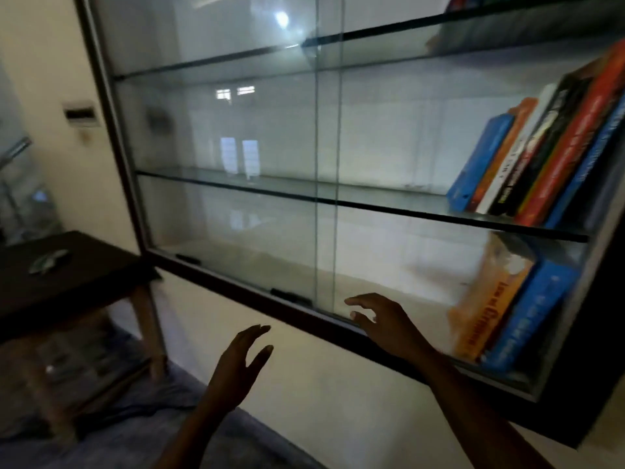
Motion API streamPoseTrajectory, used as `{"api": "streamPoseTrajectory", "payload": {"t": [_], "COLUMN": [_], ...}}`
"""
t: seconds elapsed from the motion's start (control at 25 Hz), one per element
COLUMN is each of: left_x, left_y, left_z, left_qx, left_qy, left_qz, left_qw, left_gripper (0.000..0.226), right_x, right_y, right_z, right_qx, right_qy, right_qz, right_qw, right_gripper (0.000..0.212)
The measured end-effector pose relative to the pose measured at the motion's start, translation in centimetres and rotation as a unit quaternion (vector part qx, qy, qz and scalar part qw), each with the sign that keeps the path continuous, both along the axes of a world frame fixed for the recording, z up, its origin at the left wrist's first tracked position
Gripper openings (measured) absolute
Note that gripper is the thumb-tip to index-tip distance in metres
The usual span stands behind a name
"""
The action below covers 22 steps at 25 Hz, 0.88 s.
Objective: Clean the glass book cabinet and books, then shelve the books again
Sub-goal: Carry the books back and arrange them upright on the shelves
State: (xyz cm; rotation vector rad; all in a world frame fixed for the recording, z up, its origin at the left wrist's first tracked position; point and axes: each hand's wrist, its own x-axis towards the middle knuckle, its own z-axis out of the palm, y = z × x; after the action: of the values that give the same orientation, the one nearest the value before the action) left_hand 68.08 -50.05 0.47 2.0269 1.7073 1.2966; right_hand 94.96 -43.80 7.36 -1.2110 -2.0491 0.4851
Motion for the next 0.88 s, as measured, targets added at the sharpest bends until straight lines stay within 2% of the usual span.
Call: {"api": "streamPoseTrajectory", "payload": {"t": [0.08,0.2,0.28,0.36,0.4,0.44,0.52,0.6,0.68,0.76,0.88], "left_x": [-2.7,-4.3,-4.7,-4.5,-4.1,-3.4,-1.7,-0.1,1.3,2.2,1.9], "left_y": [-0.4,2.2,6.3,11.6,14.3,16.9,20.6,23.7,25.9,27.6,28.9], "left_z": [-0.4,0.1,1.1,3.7,5.3,7.1,10.5,13.5,15.7,16.9,17.2], "left_qx": [-0.001,0.028,0.082,0.129,0.164,0.213,0.313,0.385,0.435,0.462,0.472], "left_qy": [-0.007,0.018,0.084,0.197,0.274,0.356,0.48,0.539,0.579,0.611,0.629], "left_qz": [0.049,0.055,0.009,-0.043,-0.068,-0.089,-0.121,-0.154,-0.166,-0.163,-0.158], "left_qw": [0.999,0.998,0.993,0.971,0.945,0.906,0.81,0.733,0.669,0.621,0.597], "left_gripper": [0.047,0.044,0.053,0.055,0.055,0.055,0.06,0.066,0.073,0.08,0.085], "right_x": [-3.6,-6.7,-7.8,-8.5,-8.8,-9.0,-9.5,-9.4,-8.6,-7.6,-6.8], "right_y": [1.5,4.5,6.9,9.4,10.5,11.5,12.8,14.3,15.5,16.4,17.2], "right_z": [-0.3,0.1,0.5,1.0,1.1,1.2,1.3,1.0,0.8,0.9,0.9], "right_qx": [-0.002,0.016,0.022,0.016,0.007,-0.002,-0.023,-0.039,-0.077,-0.126,-0.136], "right_qy": [0.045,0.169,0.255,0.296,0.296,0.289,0.268,0.258,0.291,0.336,0.329], "right_qz": [-0.007,-0.096,-0.168,-0.203,-0.201,-0.194,-0.169,-0.145,-0.101,-0.042,0.01], "right_qw": [0.999,0.981,0.952,0.933,0.934,0.937,0.948,0.955,0.948,0.933,0.935], "right_gripper": [0.03,0.032,0.034,0.038,0.039,0.039,0.037,0.029,0.018,0.015,0.015]}}
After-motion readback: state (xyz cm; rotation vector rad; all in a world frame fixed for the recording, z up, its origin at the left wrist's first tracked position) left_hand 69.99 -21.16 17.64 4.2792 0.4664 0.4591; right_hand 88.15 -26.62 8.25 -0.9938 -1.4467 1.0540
